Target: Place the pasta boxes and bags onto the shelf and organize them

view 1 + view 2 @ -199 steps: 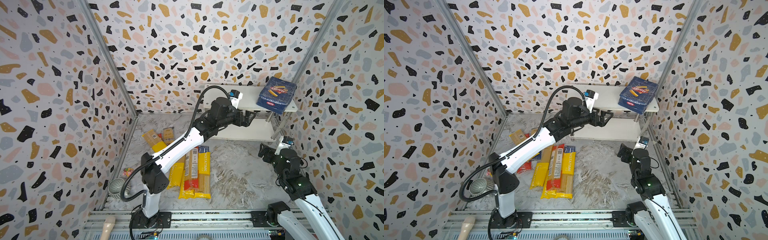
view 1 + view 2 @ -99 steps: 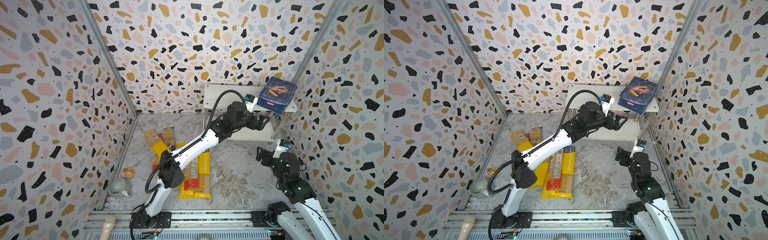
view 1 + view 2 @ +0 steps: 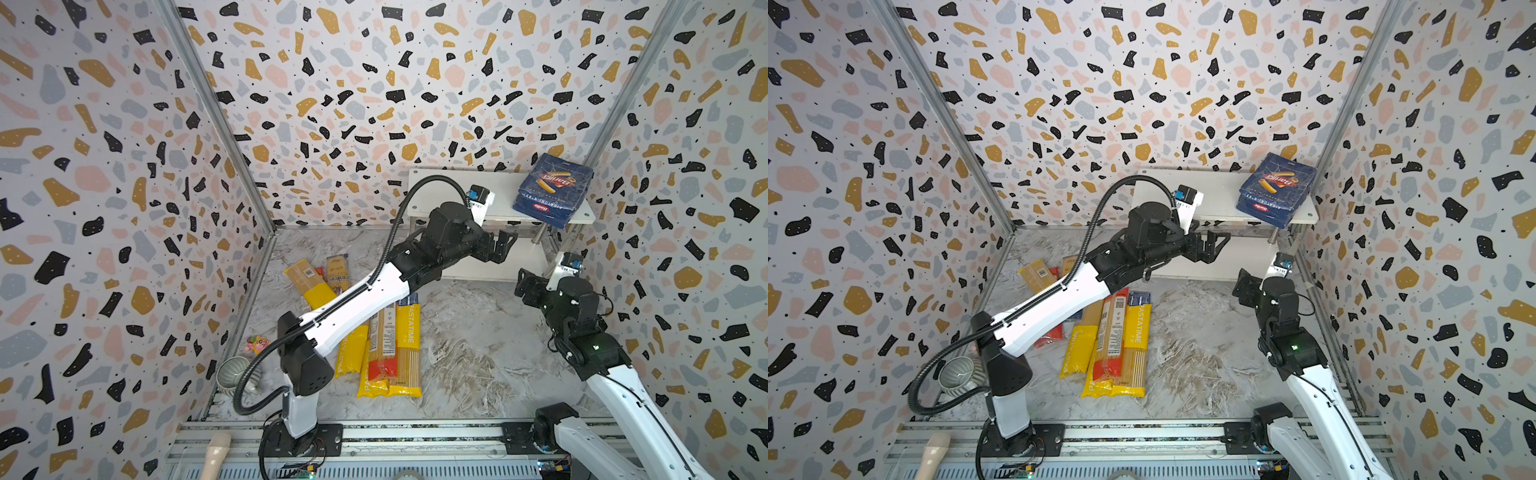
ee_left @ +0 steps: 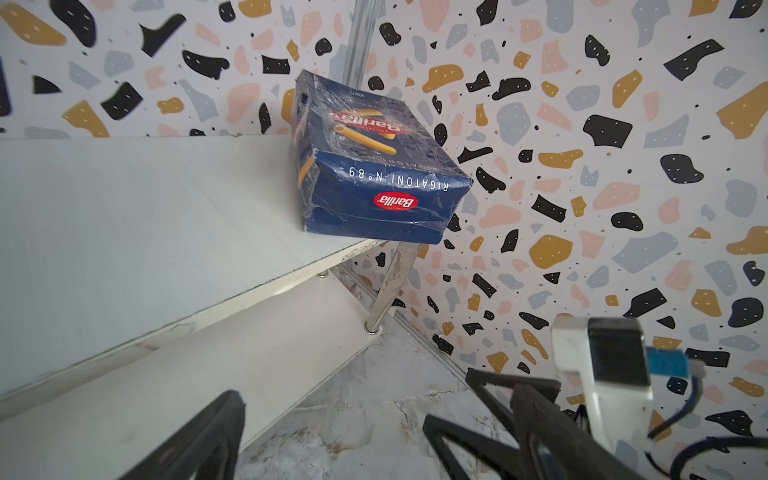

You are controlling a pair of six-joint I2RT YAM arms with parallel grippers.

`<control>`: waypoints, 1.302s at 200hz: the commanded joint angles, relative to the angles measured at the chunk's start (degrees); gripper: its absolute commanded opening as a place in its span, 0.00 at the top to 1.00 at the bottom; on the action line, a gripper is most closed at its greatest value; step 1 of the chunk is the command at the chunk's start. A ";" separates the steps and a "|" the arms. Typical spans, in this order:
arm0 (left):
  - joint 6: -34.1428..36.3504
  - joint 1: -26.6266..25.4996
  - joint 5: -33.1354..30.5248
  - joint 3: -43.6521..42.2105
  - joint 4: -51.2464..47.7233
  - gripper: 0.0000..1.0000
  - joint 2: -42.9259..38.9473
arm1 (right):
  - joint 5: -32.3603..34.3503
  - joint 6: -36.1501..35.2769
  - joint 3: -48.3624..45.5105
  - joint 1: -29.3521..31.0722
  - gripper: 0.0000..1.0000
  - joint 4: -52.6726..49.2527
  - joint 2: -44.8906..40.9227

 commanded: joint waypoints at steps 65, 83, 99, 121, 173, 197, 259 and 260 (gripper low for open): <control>-1.92 8.75 -3.20 -24.94 3.54 0.00 -22.90 | 10.53 -11.76 23.79 17.30 0.12 6.99 17.40; -2.91 11.24 -2.34 -30.62 5.05 0.00 -27.63 | 14.63 -14.56 28.06 20.41 0.12 8.41 22.89; -3.67 13.09 -1.74 -35.13 6.45 0.00 -31.45 | 19.16 -18.26 30.98 22.66 0.11 11.29 27.35; -4.07 15.06 -0.70 -39.40 7.49 0.00 -35.53 | 24.88 -25.12 33.01 26.04 0.10 18.22 31.68; -4.26 17.63 0.59 -44.37 7.65 0.00 -40.73 | 29.75 -33.70 36.75 27.50 0.09 28.81 38.11; -4.25 18.21 0.87 -45.27 7.63 0.00 -41.69 | 29.65 -34.94 38.20 26.67 0.08 30.16 39.59; -4.43 18.56 0.82 -45.13 7.67 0.00 -40.77 | 24.26 -26.34 41.62 17.52 0.08 23.44 42.77; -4.43 18.56 0.77 -45.13 7.67 0.00 -40.75 | 24.10 -26.17 41.58 17.30 0.08 23.36 42.81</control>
